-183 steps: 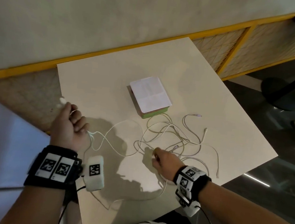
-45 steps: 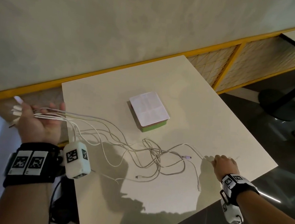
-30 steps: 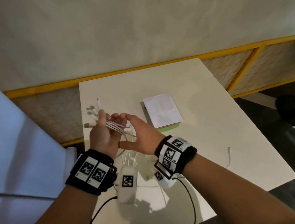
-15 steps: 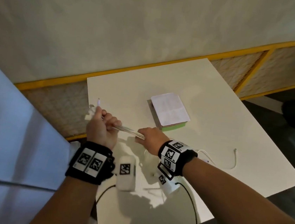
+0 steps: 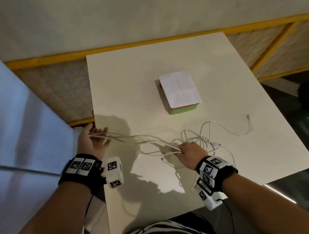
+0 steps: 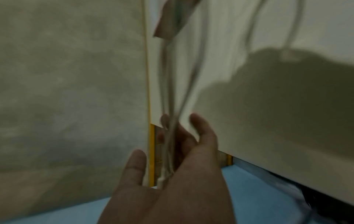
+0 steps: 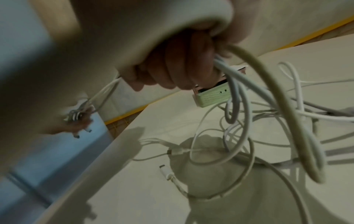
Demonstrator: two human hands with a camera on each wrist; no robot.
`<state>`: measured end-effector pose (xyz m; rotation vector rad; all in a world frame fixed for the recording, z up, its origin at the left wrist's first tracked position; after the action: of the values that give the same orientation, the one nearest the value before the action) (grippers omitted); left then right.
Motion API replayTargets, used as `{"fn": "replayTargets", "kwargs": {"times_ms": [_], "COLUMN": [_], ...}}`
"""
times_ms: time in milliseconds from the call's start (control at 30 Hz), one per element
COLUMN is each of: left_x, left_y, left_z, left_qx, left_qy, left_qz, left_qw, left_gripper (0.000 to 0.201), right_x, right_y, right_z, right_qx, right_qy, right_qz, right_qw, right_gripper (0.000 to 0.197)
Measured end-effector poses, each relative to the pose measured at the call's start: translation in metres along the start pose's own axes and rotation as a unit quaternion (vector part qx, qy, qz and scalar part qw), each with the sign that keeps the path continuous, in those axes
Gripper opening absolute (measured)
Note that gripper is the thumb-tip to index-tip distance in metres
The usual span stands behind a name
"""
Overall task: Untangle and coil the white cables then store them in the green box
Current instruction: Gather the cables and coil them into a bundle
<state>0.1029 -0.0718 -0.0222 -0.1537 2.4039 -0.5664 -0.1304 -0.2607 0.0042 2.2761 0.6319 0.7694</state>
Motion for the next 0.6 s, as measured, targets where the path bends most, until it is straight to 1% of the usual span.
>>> {"fn": "replayTargets", "kwargs": {"times_ms": [67,100,200,267,333,400,433,467,533,567,600], "left_x": [0.017,0.026,0.051,0.063,0.073,0.081,0.084,0.085,0.082,0.076,0.067], "left_y": [0.005,0.006,0.002,-0.008,-0.019,-0.031,-0.036,-0.039,-0.044,-0.045,-0.044], "left_z": [-0.001,-0.003,-0.008,-0.015,-0.025,-0.035,-0.040,-0.042,-0.045,-0.043,-0.040], "left_qx": [0.021,0.035,0.090,0.129,0.158,0.179,0.187,0.190,0.176,0.156,0.126], "left_qy": [0.039,0.061,0.136,0.169,0.184,0.192,0.192,0.189,0.165,0.132,0.086], "left_qz": [0.060,0.084,0.149,0.226,0.331,0.419,0.448,0.464,0.475,0.487,0.505], "left_qw": [0.997,0.994,0.975,0.951,0.912,0.869,0.853,0.844,0.846,0.849,0.850], "left_gripper": [0.026,0.029,0.058,0.068,0.069,0.068,0.068,0.068,0.067,0.066,0.062], "right_x": [0.006,0.010,0.023,0.031,0.039,0.044,0.046,0.047,0.046,0.043,0.041], "right_y": [0.000,0.001,0.005,0.007,0.011,0.015,0.018,0.022,0.030,0.035,0.039], "right_z": [0.003,0.006,0.015,0.022,0.028,0.033,0.035,0.036,0.038,0.038,0.038], "right_qx": [-0.014,-0.019,-0.028,-0.028,-0.037,-0.051,-0.057,-0.065,-0.082,-0.090,-0.094], "right_qy": [0.003,0.004,-0.005,-0.006,-0.012,-0.017,-0.021,-0.025,-0.037,-0.047,-0.057], "right_qz": [0.003,0.007,0.013,0.014,0.021,0.028,0.031,0.036,0.052,0.057,0.061], "right_qw": [1.000,1.000,1.000,0.999,0.999,0.998,0.998,0.997,0.995,0.993,0.992], "right_gripper": [0.049,0.048,0.046,0.043,0.040,0.039,0.037,0.036,0.035,0.034,0.034]}}
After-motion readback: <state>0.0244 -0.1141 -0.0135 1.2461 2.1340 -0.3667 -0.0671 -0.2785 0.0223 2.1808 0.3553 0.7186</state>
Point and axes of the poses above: each hand's wrist, its own z-axis towards the middle knuckle, its own y-axis out of the back of the hand, x = y × z, the point moved 7 cm from there along z, towards the middle knuckle, and after that the axes turned 5 degrees about x, right-handed, at the moved point
